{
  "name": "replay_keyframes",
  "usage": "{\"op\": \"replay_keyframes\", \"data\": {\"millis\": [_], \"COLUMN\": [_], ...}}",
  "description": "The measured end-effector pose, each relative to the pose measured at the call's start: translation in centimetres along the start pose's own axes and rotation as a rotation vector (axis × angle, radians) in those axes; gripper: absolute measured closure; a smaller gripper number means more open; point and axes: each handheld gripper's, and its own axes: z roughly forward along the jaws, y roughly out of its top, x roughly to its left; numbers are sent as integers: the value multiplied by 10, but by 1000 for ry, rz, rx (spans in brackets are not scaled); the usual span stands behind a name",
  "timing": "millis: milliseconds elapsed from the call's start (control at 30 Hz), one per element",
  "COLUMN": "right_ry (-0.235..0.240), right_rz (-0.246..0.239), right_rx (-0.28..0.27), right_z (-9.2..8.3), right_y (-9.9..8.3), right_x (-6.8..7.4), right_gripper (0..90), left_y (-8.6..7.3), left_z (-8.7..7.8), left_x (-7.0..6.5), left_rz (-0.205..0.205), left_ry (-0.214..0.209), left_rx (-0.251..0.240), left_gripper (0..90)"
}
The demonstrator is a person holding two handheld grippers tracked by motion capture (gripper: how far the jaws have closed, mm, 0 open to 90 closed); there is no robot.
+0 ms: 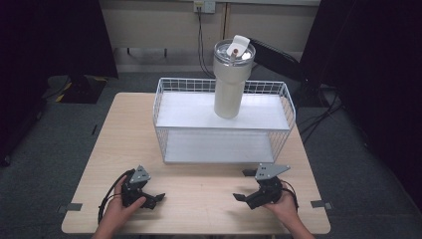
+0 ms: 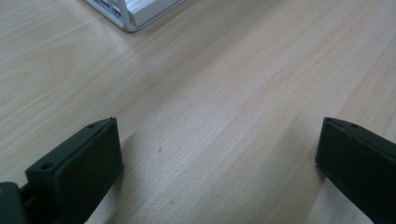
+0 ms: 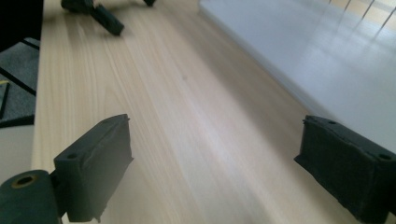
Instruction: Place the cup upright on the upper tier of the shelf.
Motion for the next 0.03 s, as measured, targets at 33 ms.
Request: {"op": "replay_keyframes", "data": {"millis": [33], "right_ry": [-7], "right_rz": [0], "right_rx": [6], "right_z": [1], "right_y": [-3], "right_x": [0], "right_gripper": [88], "left_y": [0], "left_z": [0], "left_x": [0], "left_rz": [0], "left_ry": [0], "left_rx": [0], "left_gripper": [0]}}
